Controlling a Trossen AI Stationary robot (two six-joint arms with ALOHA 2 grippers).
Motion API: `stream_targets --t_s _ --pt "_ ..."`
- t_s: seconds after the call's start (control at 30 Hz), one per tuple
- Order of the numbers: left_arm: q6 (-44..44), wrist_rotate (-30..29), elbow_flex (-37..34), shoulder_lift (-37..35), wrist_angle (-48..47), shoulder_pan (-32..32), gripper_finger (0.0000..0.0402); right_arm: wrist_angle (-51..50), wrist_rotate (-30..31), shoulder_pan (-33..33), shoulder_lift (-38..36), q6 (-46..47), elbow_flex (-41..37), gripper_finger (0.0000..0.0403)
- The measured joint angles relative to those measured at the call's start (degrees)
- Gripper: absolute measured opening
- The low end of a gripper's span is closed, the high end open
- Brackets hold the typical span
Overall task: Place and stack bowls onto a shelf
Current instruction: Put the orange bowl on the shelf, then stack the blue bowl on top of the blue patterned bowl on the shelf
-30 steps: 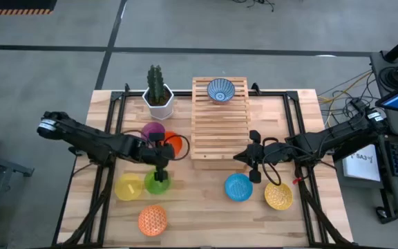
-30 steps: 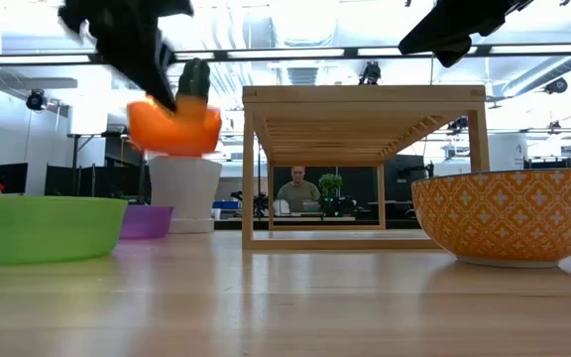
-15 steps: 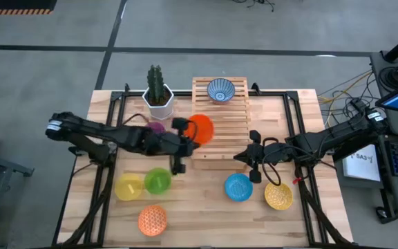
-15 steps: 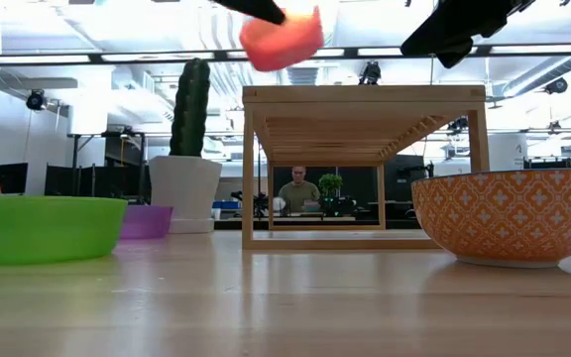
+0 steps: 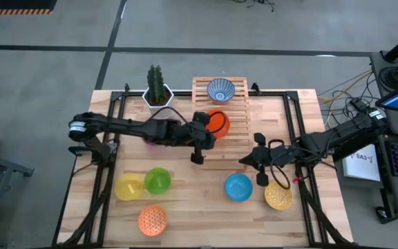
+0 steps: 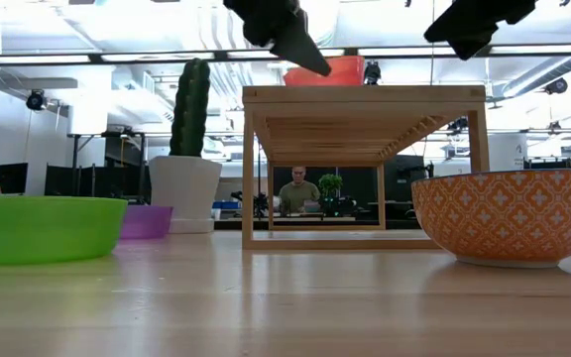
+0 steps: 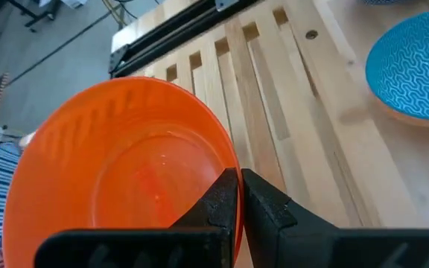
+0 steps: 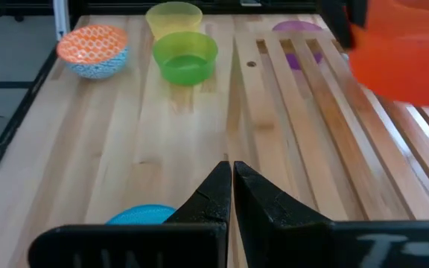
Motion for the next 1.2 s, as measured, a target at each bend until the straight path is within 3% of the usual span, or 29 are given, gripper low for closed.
stream_targets --t_s 0.2,0.37,0.77,1.2 --pt "-0.65 0.51 -0.74 0.20 5.04 1.39 0.0000 0.10 0.05 0.33 -0.09 -0.61 0.00 0.0009" --pt "-0.70 4.58 -0.43 2.00 6.42 1.46 0.0000 0.09 0.13 0.33 -0.03 -0.55 0.00 0.0009" --pt "-2.40 4.30 -0.35 4.57 7.74 1.43 0.0002 0.10 0.13 0.33 -0.01 -0.42 0.00 0.0009" --pt "-1.34 4.02 -0.16 4.44 7.75 2.61 0.0113 0.05 0.11 0.33 0.04 0.11 0.00 0.0009"
